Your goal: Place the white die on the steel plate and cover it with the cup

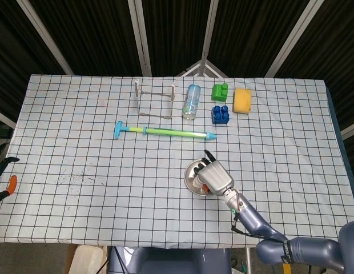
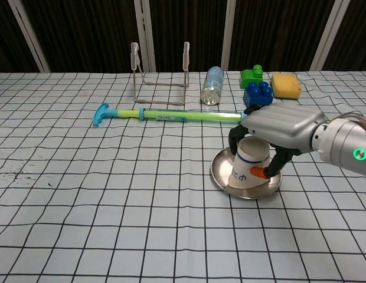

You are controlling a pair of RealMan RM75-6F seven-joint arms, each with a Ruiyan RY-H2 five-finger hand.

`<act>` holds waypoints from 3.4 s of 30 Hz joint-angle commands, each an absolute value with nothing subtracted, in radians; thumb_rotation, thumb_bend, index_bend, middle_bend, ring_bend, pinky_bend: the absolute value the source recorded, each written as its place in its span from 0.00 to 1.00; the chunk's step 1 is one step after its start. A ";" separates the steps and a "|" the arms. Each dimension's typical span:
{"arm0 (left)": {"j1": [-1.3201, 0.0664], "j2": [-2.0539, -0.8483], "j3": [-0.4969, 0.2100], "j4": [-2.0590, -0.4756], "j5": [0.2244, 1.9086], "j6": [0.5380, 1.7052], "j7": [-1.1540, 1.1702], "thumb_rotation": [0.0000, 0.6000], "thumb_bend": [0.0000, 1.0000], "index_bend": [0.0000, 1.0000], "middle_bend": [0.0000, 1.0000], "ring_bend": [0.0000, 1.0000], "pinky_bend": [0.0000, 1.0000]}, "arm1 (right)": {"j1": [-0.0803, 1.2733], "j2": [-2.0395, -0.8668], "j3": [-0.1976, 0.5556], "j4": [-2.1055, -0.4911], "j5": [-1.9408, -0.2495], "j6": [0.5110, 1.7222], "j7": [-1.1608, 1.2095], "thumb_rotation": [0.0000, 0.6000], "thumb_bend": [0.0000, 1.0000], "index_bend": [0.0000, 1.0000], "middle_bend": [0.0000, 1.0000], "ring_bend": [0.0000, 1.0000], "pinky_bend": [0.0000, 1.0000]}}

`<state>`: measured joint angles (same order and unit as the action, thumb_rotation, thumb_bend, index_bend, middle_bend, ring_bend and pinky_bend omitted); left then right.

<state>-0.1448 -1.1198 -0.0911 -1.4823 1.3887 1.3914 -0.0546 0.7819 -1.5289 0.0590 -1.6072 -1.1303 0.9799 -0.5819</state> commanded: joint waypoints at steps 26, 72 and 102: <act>-0.151 -1.126 -0.091 -1.475 1.384 1.382 -0.044 1.00 0.67 0.28 0.00 0.00 0.09 | 0.826 -1.626 0.158 -1.379 -1.153 0.926 -0.397 1.00 0.40 0.57 0.50 0.23 0.00; -0.157 -1.127 -0.085 -1.471 1.398 1.375 -0.059 1.00 0.67 0.28 0.00 0.00 0.09 | 0.845 -1.689 0.165 -1.330 -1.243 0.890 -0.310 1.00 0.40 0.57 0.50 0.23 0.00; -0.156 -1.127 -0.085 -1.476 1.394 1.379 -0.047 1.00 0.67 0.28 0.00 0.00 0.09 | 0.755 -1.461 0.198 -1.466 -1.226 0.998 -0.290 1.00 0.40 0.57 0.50 0.23 0.00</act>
<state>-0.1554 -1.1273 -0.0848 -1.4756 1.3944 1.3790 -0.0469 0.7718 -1.5027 0.1803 -1.4360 -1.2537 0.9895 -0.2883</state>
